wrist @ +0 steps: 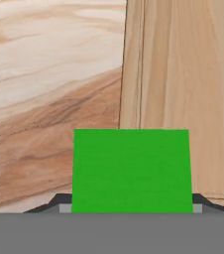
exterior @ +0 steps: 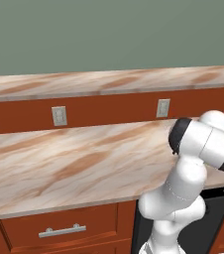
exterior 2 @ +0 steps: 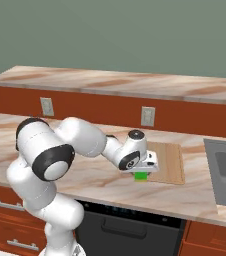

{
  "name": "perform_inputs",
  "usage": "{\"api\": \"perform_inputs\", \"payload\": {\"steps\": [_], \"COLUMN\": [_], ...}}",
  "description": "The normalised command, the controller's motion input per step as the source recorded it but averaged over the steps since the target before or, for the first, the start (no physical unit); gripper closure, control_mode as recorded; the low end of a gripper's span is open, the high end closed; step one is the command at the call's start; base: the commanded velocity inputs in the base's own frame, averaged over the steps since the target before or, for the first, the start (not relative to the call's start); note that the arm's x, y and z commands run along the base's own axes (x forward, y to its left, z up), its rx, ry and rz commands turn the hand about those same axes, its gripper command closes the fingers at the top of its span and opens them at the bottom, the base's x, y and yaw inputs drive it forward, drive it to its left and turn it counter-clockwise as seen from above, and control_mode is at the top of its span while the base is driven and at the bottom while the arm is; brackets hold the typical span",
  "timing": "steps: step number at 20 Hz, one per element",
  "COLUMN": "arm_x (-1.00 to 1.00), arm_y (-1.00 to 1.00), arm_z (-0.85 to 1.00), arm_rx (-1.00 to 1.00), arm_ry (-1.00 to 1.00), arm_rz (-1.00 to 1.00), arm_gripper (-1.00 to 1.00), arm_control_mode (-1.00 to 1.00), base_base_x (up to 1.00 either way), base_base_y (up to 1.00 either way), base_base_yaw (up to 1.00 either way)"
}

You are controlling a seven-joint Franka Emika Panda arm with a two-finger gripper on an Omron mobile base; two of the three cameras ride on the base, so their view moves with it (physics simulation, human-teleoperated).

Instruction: Pick up the sponge from the counter and clean the cutting board by briefly scrubbing or pressing down on the cutting board. Once finished, release the sponge.

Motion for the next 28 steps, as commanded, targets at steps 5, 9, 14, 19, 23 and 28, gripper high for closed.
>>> {"api": "perform_inputs", "payload": {"steps": [5, 9, 14, 19, 23, 28], "arm_x": [0.63, 0.63, 0.12, -0.01, -0.19, -0.89], "arm_y": [0.96, 0.18, 0.00, -0.32, -0.04, -0.07], "arm_z": [0.00, 0.08, 0.37, 0.47, 0.61, 0.77], "arm_rx": [0.00, 0.00, 0.01, 0.11, 0.08, 0.02], "arm_ry": [0.00, 0.00, 0.01, 0.00, -0.01, -0.07], "arm_rz": [0.01, 0.07, 0.00, 0.00, 0.00, 0.00], "arm_gripper": [-1.00, -1.00, -1.00, -1.00, -1.00, -1.00], "arm_control_mode": [-1.00, -1.00, -1.00, -1.00, -1.00, -1.00], "base_base_x": [0.00, 0.00, 0.00, 0.00, 0.00, 0.00], "base_base_y": [0.00, 0.00, 0.00, 0.00, 0.00, 0.00], "base_base_yaw": [0.00, 0.00, 0.00, 0.00, 0.00, 0.00]}}
